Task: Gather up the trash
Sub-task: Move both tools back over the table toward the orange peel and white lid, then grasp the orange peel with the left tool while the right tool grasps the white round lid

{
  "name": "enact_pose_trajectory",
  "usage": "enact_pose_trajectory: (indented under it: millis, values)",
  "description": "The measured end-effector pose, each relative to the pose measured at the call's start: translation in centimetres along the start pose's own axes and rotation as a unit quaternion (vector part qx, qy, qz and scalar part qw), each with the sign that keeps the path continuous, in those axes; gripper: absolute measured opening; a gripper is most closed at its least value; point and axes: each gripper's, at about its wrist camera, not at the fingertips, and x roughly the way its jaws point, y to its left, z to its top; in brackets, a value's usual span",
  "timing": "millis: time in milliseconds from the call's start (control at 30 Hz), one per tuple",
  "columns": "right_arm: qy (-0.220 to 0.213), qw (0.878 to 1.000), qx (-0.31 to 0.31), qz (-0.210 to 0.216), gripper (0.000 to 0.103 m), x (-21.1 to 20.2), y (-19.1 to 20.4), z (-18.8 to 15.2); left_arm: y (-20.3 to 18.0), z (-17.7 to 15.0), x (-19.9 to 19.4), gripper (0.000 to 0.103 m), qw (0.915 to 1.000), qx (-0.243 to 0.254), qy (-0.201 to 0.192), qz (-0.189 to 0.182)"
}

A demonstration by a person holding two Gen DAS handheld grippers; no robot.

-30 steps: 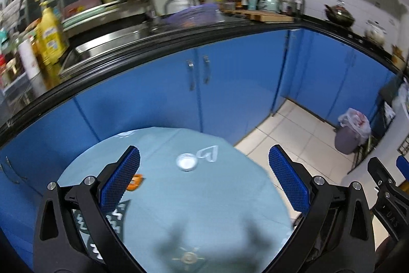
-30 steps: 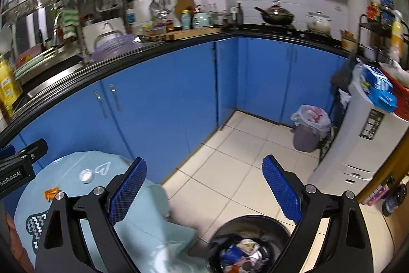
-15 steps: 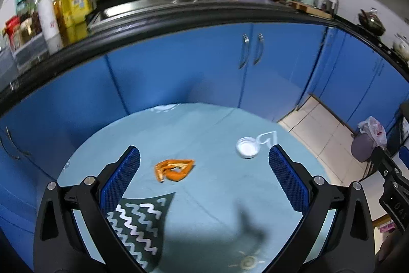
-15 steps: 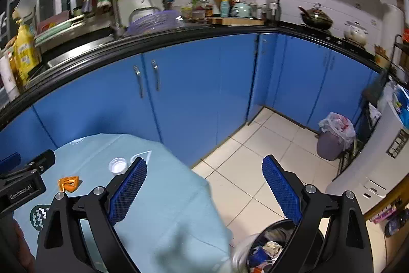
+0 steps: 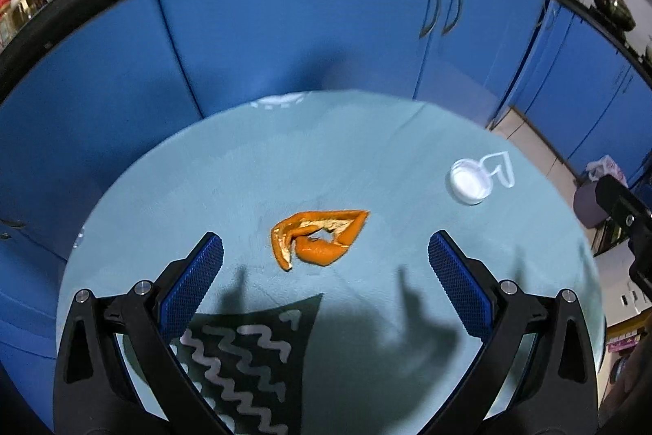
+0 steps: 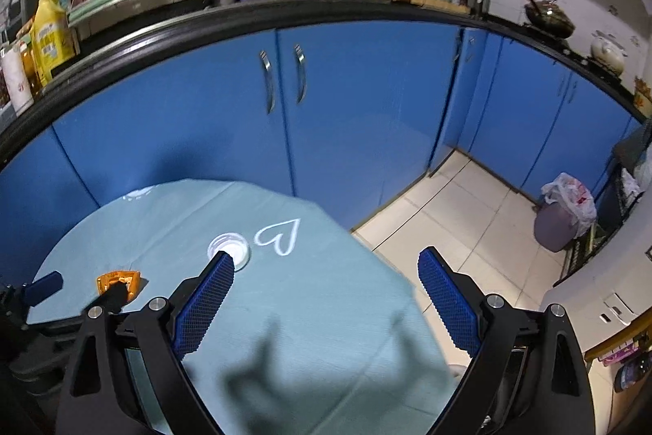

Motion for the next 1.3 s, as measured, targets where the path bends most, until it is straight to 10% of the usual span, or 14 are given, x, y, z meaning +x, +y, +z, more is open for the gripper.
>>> enact_pose_trajectory:
  millis: [633, 933, 1300]
  values:
    - [0.09, 0.993, -0.038, 0.065, 0.088, 9.2, 5.1, 1.3, 3.6, 0.0, 4.8, 0.08, 0.9991, -0.008, 0.041, 0.006]
    - [0.115, 0.988, -0.07, 0.07, 0.041, 10.6, 6.8, 0.5, 5.7, -0.3, 3.8, 0.054, 0.9988, -0.025, 0.04, 0.016]
    - [0.101, 0.99, -0.074, 0.069, 0.039, 7.6, 6.4, 0.2, 5.6, -0.3, 1.6, 0.03, 0.9986, -0.04, 0.033, 0.006]
